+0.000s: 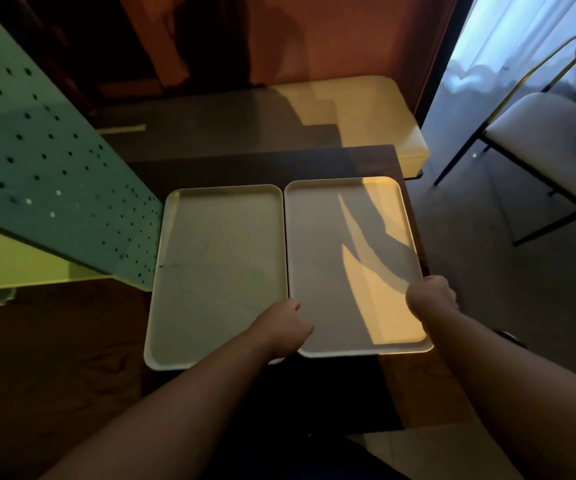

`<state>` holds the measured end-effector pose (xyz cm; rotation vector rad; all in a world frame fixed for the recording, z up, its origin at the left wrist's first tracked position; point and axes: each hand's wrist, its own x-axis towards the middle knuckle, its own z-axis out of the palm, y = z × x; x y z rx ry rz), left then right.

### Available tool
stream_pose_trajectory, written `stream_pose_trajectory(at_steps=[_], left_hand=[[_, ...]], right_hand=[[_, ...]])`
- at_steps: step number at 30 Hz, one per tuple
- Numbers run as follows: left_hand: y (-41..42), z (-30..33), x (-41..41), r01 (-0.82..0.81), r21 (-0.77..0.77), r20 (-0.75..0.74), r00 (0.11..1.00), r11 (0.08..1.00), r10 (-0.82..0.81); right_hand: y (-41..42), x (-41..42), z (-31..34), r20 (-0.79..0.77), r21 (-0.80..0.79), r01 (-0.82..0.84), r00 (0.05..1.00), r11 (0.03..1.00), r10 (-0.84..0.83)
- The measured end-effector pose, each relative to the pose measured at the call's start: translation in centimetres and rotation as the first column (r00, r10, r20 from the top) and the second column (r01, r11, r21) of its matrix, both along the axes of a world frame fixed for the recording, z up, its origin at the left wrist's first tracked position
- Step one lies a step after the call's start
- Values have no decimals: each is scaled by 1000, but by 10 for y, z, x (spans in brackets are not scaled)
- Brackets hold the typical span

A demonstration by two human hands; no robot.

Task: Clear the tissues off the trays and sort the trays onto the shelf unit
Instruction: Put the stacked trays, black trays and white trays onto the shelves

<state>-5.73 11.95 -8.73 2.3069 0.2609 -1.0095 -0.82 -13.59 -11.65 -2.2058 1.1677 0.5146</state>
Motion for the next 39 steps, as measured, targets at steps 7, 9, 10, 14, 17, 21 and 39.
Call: stream_pose_trajectory(at_steps=[7, 9, 10, 14, 17, 21, 39], left_hand=[[2, -7, -7, 65, -13, -7, 998, 998, -65], [1, -6, -9, 9, -38, 55, 998, 999, -7], [1, -3, -11, -37, -47, 108, 993, 998, 42], [16, 3, -12, -260, -88, 349, 896, 962, 274], [34, 11, -13, -285, -216, 427, 832, 934, 353], [77, 10, -25, -396, -188, 519, 737, 899, 433], [239, -31, -36, -266, 258, 329, 928, 929, 174]], right_hand=[[-14, 2, 12, 84, 24, -22, 996, 999, 20], [-16, -3, 27, 178, 111, -12, 984, 994, -8], [-17, -5, 33, 231, 154, -12, 973, 988, -25], [-20, -13, 54, 348, 212, -22, 936, 977, -55], [1, -18, 57, 356, 272, -14, 931, 962, -86], [68, -27, 43, 314, 353, 9, 941, 936, -128], [223, -51, -3, 220, 110, -115, 971, 987, 89]])
